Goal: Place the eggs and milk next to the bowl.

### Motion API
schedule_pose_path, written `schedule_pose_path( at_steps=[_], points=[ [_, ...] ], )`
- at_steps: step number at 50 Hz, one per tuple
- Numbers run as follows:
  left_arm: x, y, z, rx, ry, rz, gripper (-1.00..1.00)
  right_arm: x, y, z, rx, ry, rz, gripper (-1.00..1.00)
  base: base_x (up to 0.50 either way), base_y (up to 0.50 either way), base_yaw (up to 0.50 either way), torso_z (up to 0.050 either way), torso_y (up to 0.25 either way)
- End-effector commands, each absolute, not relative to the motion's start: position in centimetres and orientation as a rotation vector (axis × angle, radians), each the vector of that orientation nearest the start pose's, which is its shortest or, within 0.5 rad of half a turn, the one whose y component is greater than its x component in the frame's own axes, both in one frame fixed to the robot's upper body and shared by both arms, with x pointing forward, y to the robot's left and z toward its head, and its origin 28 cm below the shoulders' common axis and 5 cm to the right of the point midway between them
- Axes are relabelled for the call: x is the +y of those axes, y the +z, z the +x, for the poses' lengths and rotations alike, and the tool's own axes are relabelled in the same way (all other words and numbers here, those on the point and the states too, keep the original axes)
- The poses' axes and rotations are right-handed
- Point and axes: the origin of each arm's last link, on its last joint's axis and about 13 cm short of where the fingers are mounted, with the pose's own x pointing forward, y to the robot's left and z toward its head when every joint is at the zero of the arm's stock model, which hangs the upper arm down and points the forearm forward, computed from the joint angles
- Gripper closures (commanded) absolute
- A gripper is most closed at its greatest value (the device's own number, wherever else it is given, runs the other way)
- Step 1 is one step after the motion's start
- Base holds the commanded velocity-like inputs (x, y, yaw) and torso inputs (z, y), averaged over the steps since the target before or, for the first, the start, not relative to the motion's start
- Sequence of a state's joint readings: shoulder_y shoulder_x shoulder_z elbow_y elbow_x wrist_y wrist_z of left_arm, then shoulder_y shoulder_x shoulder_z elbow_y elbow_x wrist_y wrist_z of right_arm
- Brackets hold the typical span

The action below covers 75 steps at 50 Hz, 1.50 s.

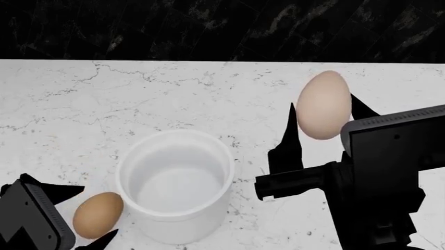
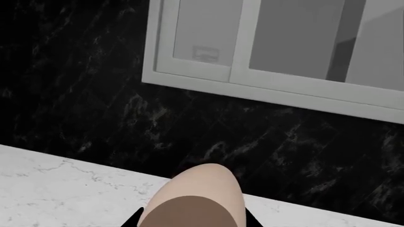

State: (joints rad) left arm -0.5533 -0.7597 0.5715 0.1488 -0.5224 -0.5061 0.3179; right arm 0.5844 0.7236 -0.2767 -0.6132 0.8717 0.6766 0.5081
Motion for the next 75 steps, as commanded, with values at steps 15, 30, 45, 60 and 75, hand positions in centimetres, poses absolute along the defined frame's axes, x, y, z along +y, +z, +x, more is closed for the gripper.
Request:
schedule_pose_path(
  at_steps=[15,30,45,60,75],
  points=[
    [28.7,12.1,27.4,0.275,-0.709,0.385,-1.00,-14.1,21.5,23.8,-0.217,0.130,-0.156,1.00,0.00,0.00,0.00,0.000,0.000],
    [29.0,13.9,26.5,0.213,-0.709,0.369,-1.00,-14.2,21.2,23.7,-0.212,0.127,-0.151,1.00,0.00,0.00,0.00,0.000,0.000],
    [29.7,16.9,25.8,0.094,-0.666,0.290,-1.00,-14.3,21.3,23.6,-0.210,0.130,-0.154,1.00,0.00,0.00,0.00,0.000,0.000],
    [30.0,19.3,24.0,-0.071,-0.633,0.083,-1.00,-14.7,21.4,22.6,-0.163,0.171,-0.160,1.00,0.00,0.00,0.00,0.000,0.000],
    [29.4,21.8,24.7,-0.281,-0.529,-0.119,-1.00,-15.0,21.1,21.7,0.000,0.325,-0.193,1.00,0.00,0.00,0.00,0.000,0.000]
  ],
)
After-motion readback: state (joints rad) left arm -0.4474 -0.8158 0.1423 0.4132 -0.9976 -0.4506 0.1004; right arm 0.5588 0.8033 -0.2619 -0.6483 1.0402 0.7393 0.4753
